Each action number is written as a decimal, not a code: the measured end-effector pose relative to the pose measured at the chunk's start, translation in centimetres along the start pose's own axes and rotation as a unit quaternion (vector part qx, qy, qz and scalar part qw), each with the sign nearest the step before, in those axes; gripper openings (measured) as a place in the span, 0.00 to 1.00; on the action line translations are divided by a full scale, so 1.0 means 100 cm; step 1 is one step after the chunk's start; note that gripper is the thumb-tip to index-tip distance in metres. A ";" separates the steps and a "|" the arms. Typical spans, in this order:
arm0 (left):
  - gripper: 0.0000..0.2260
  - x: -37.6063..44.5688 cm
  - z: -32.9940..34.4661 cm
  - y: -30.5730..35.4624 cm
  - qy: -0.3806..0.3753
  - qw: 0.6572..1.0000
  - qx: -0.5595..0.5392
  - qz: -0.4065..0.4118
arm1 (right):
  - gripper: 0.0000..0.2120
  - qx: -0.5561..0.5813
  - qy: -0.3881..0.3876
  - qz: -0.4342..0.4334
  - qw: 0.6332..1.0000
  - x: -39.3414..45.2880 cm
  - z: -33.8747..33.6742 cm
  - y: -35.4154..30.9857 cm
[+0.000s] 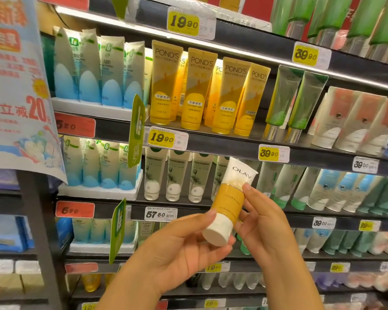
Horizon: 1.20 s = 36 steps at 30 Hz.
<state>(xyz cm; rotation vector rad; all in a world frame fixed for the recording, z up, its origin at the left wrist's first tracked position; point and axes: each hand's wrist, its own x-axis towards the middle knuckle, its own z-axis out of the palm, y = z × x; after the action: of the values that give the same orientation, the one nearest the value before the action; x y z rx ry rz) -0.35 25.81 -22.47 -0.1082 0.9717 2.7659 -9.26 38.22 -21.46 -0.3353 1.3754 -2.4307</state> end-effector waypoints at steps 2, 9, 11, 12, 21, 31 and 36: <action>0.13 0.001 0.001 -0.001 -0.006 1.000 -0.010 -0.006 | 0.19 0.003 0.010 0.011 1.000 -0.001 -0.001 0.000; 0.15 0.007 0.009 -0.005 -0.012 1.000 -0.012 -0.017 | 0.12 -0.003 0.032 0.001 0.999 -0.003 -0.007 -0.008; 0.15 0.009 0.012 -0.004 -0.013 1.000 -0.004 -0.017 | 0.13 -0.018 0.030 -0.008 0.999 -0.003 -0.008 -0.014; 0.15 0.011 0.014 -0.002 -0.016 1.000 0.003 -0.014 | 0.14 -0.025 0.027 -0.014 0.999 -0.003 -0.009 -0.018; 0.08 0.019 0.029 0.020 -0.047 0.992 0.115 0.038 | 0.13 -0.081 -0.042 -0.085 0.992 0.006 0.000 -0.053; 0.18 0.058 0.070 0.047 -0.041 0.969 0.216 0.113 | 0.17 -0.158 -0.114 -0.159 0.968 0.036 0.002 -0.120; 0.19 0.076 0.100 0.068 -0.043 0.922 0.337 0.183 | 0.19 -0.178 -0.144 -0.203 0.952 0.058 0.006 -0.158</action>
<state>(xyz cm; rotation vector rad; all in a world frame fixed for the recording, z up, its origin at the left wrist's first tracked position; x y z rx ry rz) -9.27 28.20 -11.52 0.3315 2.0189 2.5126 -17.02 43.05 -7.33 -1.1152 1.7349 -2.2858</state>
